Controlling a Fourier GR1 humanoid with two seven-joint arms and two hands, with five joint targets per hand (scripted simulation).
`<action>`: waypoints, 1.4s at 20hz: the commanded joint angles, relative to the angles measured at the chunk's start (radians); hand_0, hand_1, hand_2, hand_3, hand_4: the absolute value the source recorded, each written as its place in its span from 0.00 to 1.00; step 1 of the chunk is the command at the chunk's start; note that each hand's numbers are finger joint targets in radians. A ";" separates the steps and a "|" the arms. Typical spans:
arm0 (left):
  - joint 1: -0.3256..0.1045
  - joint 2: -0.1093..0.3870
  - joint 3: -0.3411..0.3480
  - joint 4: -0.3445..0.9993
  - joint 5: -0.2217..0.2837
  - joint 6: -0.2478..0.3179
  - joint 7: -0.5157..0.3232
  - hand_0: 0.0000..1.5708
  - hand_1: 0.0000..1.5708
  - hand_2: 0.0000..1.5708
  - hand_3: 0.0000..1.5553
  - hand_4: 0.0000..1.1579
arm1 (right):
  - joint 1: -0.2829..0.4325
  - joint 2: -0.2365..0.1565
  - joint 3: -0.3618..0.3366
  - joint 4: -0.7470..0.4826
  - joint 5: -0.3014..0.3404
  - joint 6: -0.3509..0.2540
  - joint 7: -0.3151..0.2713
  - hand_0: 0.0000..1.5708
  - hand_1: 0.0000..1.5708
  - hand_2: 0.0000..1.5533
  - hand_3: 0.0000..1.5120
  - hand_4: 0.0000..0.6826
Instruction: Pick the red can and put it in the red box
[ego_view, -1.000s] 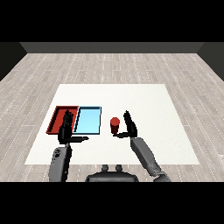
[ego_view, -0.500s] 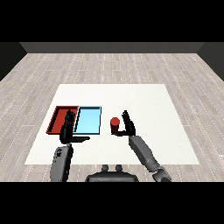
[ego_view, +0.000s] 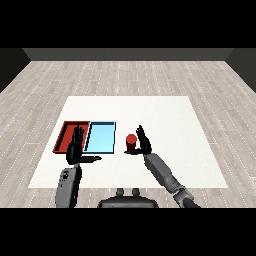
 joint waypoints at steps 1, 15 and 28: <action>-0.027 0.007 0.009 -0.008 0.002 0.006 0.018 0.00 0.00 0.00 0.00 0.00 | 0.039 0.000 0.096 -0.074 -0.045 -0.057 0.009 0.00 0.00 0.00 0.00 0.00; 0.006 -0.013 -0.007 -0.004 -0.022 0.023 0.004 0.00 0.00 0.00 0.00 0.00 | -0.063 0.000 0.224 0.088 -0.237 -0.019 -0.098 0.00 0.00 0.00 0.00 0.00; 0.016 0.020 0.022 0.046 0.001 -0.023 -0.058 0.00 0.00 0.00 0.00 0.00 | -0.114 0.000 0.158 0.085 -0.165 -0.257 0.077 1.00 1.00 0.98 0.98 0.85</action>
